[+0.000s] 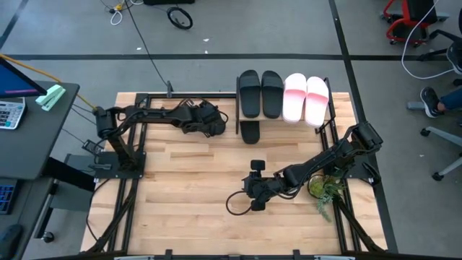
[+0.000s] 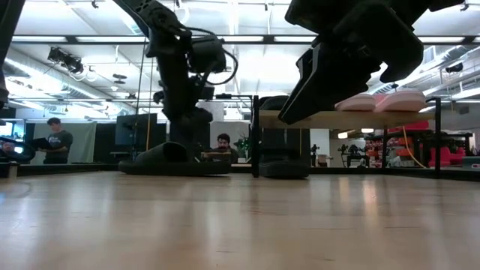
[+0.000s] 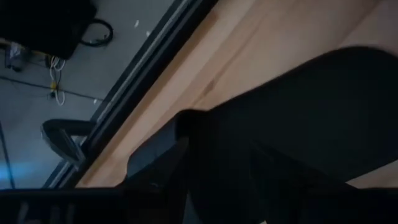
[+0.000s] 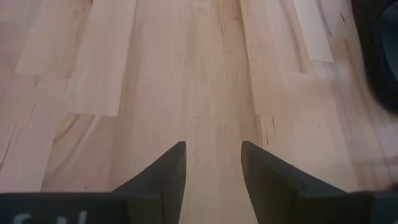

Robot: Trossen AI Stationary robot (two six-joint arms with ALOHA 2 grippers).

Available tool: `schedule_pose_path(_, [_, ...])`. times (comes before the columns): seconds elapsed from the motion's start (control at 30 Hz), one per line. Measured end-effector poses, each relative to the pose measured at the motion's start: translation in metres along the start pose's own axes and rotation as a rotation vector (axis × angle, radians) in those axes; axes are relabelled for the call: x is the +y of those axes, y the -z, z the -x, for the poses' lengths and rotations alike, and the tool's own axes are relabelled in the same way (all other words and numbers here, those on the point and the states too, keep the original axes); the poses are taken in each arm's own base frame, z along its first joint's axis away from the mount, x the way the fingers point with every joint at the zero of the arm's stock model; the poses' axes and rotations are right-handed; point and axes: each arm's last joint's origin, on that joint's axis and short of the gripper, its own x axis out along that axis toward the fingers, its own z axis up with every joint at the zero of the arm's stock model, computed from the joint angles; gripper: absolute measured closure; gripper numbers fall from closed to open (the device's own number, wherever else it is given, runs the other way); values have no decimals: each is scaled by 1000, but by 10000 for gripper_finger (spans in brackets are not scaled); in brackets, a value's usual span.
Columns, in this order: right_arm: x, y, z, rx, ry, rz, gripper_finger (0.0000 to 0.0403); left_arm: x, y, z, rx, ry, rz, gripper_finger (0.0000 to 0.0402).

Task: Pick and place slides into the shelf
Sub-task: Put the black slide under the shelf

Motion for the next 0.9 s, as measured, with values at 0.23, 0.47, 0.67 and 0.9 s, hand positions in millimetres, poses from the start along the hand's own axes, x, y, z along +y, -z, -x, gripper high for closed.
schedule_pose_path(0.23, [0, 0, 0, 0, 0, 0, 243, -3, 6, -17, 72, -32, -26, 235])
schedule_pose_path(0.47, [0, 0, 0, 0, 0, 0, 243, -3, 8, -27, 79, -118, -42, 247])
schedule_pose_path(0.67, [0, 0, 0, 0, 0, 0, 243, -3, 11, -26, 94, -128, -52, 259])
schedule_pose_path(0.9, [0, 0, 0, 0, 0, 24, 243, -8, 13, -22, 89, -140, -106, 266])
